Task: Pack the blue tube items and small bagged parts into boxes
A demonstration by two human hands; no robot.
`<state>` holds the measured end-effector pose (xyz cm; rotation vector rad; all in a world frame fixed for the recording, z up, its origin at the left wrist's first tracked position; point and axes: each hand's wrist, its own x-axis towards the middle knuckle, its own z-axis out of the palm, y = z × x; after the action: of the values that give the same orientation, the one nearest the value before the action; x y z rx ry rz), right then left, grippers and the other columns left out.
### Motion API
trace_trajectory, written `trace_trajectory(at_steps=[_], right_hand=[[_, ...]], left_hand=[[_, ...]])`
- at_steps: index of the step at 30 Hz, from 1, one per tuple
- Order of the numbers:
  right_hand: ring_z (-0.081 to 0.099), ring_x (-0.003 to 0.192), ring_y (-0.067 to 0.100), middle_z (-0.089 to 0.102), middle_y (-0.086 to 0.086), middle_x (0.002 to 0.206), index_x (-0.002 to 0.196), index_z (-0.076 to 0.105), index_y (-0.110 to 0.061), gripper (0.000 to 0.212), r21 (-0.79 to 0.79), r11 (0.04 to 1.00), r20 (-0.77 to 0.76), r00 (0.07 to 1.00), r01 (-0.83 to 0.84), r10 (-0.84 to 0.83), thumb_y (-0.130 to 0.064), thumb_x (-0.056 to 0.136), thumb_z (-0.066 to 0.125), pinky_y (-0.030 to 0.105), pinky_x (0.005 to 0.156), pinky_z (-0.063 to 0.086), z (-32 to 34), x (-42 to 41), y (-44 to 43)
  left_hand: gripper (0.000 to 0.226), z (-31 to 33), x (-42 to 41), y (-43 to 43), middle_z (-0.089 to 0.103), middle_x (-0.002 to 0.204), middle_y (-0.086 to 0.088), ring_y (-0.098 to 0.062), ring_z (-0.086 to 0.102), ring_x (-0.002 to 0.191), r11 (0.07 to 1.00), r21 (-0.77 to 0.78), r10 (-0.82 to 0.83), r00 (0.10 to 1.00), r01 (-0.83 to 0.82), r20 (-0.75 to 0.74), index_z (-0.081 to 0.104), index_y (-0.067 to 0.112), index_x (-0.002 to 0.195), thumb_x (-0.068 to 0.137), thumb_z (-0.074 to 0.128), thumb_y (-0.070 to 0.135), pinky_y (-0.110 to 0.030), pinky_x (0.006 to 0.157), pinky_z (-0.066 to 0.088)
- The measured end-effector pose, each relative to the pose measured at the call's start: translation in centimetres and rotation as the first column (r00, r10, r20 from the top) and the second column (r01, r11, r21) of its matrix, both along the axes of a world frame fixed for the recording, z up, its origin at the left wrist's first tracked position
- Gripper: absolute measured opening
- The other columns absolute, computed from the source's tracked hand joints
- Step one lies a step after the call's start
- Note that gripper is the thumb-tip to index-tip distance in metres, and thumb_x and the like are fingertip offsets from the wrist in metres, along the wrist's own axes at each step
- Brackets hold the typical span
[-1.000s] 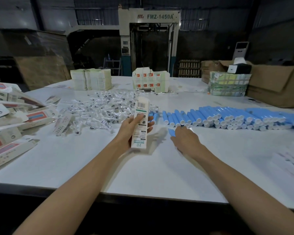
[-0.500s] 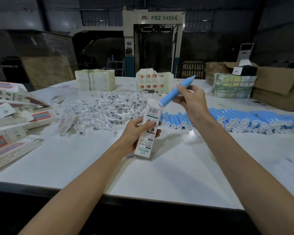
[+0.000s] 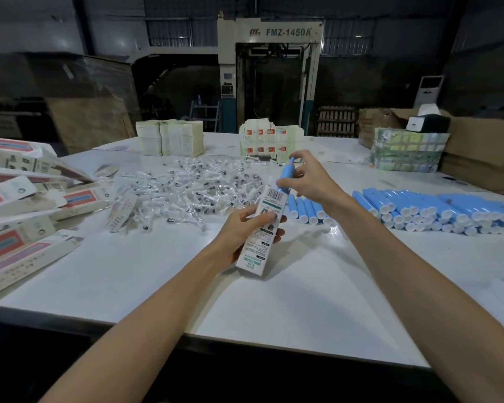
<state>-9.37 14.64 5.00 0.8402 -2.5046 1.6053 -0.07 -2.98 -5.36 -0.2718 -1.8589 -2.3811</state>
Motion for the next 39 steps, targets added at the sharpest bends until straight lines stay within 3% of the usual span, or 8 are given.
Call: trace_trajectory(at_steps=[12,18,22,25,29,31,35,39], right_hand=[[0.064,0.113,0.024,0.062,0.011,0.125,0.124,0.066,-0.007,0.023,-0.132,0.987,-0.109,0.988,0.094,-0.109,-0.014,0.108,0.051,0.041,0.1,0.052,-5.6,0.2,-3.1],[0.063,0.109,0.021,0.067,0.005,0.124,0.117,0.069,-0.015,0.026,0.041,0.987,0.018,0.987,-0.158,0.157,0.0,0.104,0.052,0.01,0.075,0.052,-9.2,1.0,-8.9],[0.064,0.122,0.025,0.067,0.01,0.129,0.129,0.064,-0.006,0.032,0.174,0.894,-0.03,0.905,-0.413,0.424,0.008,0.102,0.053,0.037,0.1,0.057,-10.3,1.8,-12.7],[0.068,0.099,0.008,0.068,0.005,0.106,0.122,0.06,0.001,0.025,0.309,0.868,-0.116,0.891,-0.388,0.44,-0.007,0.099,0.065,0.023,0.088,0.055,-10.5,2.2,-14.2],[0.059,0.125,0.028,0.06,0.021,0.137,0.141,0.053,-0.01,0.05,0.456,0.847,-0.229,0.883,-0.274,0.409,-0.003,0.095,0.071,0.033,0.112,0.046,-12.1,1.5,-15.1],[0.057,0.111,0.001,0.061,-0.003,0.127,0.131,0.05,-0.035,0.044,0.437,0.87,-0.288,0.881,-0.229,0.376,-0.004,0.101,0.063,0.011,0.104,0.039,-12.4,1.7,-14.5],[0.073,0.087,0.018,0.074,-0.002,0.091,0.095,0.066,-0.019,0.027,0.274,0.944,-0.261,0.93,-0.185,0.258,-0.032,0.106,0.045,0.034,0.081,0.059,-11.8,1.6,-12.3],[0.07,0.084,0.011,0.072,0.0,0.094,0.116,0.053,-0.02,0.024,0.109,0.989,-0.19,0.974,-0.104,0.124,-0.005,0.099,0.061,0.032,0.075,0.059,-10.0,0.1,-8.0]], left_hand=[[0.033,0.3,-0.1,-1.4,0.082,0.115,-0.011,-0.031,0.081,0.097,0.962,-0.057,0.268,0.963,-0.269,-0.016,0.065,0.013,0.136,0.107,0.067,0.027,-0.037,0.077,0.067],[0.029,1.2,0.2,-4.8,0.081,0.11,-0.017,-0.025,0.076,0.07,0.827,0.13,0.557,0.828,-0.547,-0.062,0.068,0.004,0.128,0.108,0.06,0.023,-0.033,0.062,0.063],[0.031,1.2,0.3,-6.3,0.08,0.112,-0.019,-0.027,0.075,0.071,0.768,0.2,0.63,0.774,-0.609,-0.064,0.068,0.005,0.131,0.107,0.059,0.023,-0.036,0.063,0.063],[0.033,1.3,0.2,-6.3,0.078,0.115,-0.025,-0.035,0.071,0.076,0.749,0.266,0.639,0.768,-0.607,-0.047,0.066,0.004,0.134,0.107,0.06,0.022,-0.048,0.078,0.061],[0.037,1.4,0.1,-5.7,0.076,0.111,-0.031,-0.034,0.07,0.068,0.737,0.346,0.631,0.774,-0.58,-0.045,0.063,-0.002,0.137,0.107,0.061,0.018,-0.041,0.065,0.062],[0.037,1.3,0.0,-5.6,0.077,0.108,-0.028,-0.031,0.073,0.067,0.747,0.364,0.611,0.79,-0.557,-0.045,0.065,-0.003,0.135,0.106,0.062,0.019,-0.036,0.061,0.064],[0.035,1.1,-0.2,-5.2,0.077,0.117,-0.025,-0.03,0.076,0.075,0.811,0.373,0.476,0.879,-0.451,0.028,0.069,0.0,0.129,0.104,0.064,0.024,-0.035,0.066,0.066],[0.041,0.3,-0.7,-4.2,0.075,0.123,-0.026,-0.041,0.075,0.095,0.897,0.244,0.367,0.928,-0.369,0.056,0.067,-0.002,0.133,0.103,0.069,0.025,-0.047,0.086,0.067]])
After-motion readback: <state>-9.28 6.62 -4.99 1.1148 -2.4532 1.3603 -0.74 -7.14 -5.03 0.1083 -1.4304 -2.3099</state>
